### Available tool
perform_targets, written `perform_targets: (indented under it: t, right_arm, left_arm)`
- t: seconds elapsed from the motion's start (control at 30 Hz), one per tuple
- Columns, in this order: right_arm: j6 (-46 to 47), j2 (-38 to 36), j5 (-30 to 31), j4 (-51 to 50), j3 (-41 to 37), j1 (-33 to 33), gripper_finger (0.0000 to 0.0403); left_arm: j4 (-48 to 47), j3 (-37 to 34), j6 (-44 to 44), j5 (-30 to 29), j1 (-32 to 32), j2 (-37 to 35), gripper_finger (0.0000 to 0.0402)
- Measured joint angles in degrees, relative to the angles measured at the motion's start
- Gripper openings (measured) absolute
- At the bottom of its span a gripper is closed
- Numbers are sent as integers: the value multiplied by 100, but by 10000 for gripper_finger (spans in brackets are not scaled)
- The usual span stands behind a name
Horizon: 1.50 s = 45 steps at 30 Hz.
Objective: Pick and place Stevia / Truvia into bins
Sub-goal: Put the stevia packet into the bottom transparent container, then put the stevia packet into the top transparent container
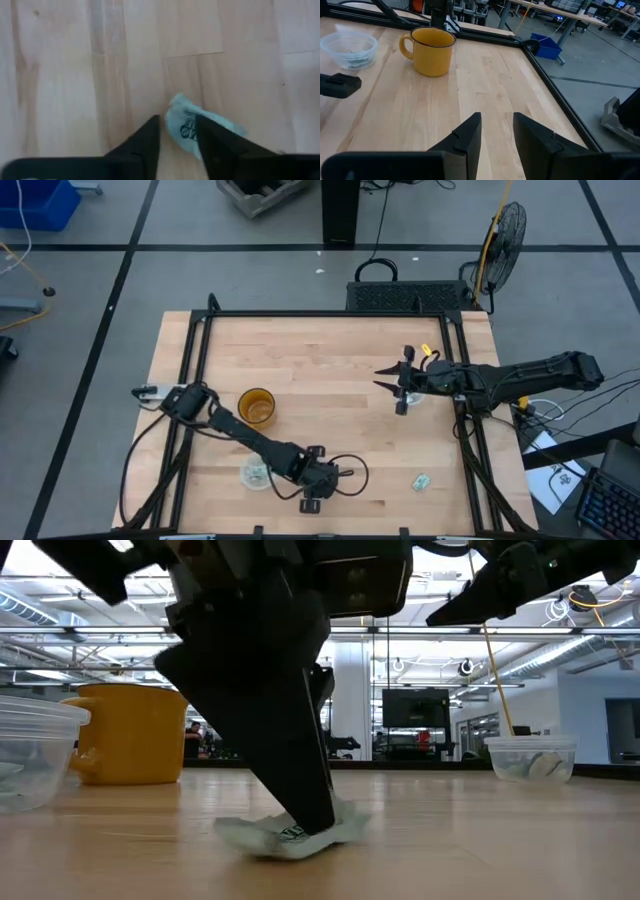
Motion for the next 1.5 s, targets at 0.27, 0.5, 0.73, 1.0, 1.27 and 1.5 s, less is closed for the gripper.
perform_targets:
  t: [0.27,0.5,0.73,1.0,1.27,1.5]
  right_arm:
    - [-1,0,0,-2,1,-1,106]
    - [-2,0,0,-2,0,0,105]
    - [-2,0,0,-5,1,-1,105]
    - [-1,-1,-1,-4,0,-1,105]
    - [-1,-2,0,-4,2,-1,105]
    - [-2,-2,0,-4,1,-2,105]
  left_arm:
    - [-891,-33,201,-94,-46,-567,10]
    - [-2805,-26,-915,-905,-414,-1833,4]
    - [-3646,-22,-2253,-1147,-982,-2441,3]
    - [-3899,-576,-3350,-1395,-1349,-2341,3]
    - [-3067,-1574,-4184,-886,-1192,-2342,46]
    - [-3067,-1618,-3986,-523,-948,-2341,86]
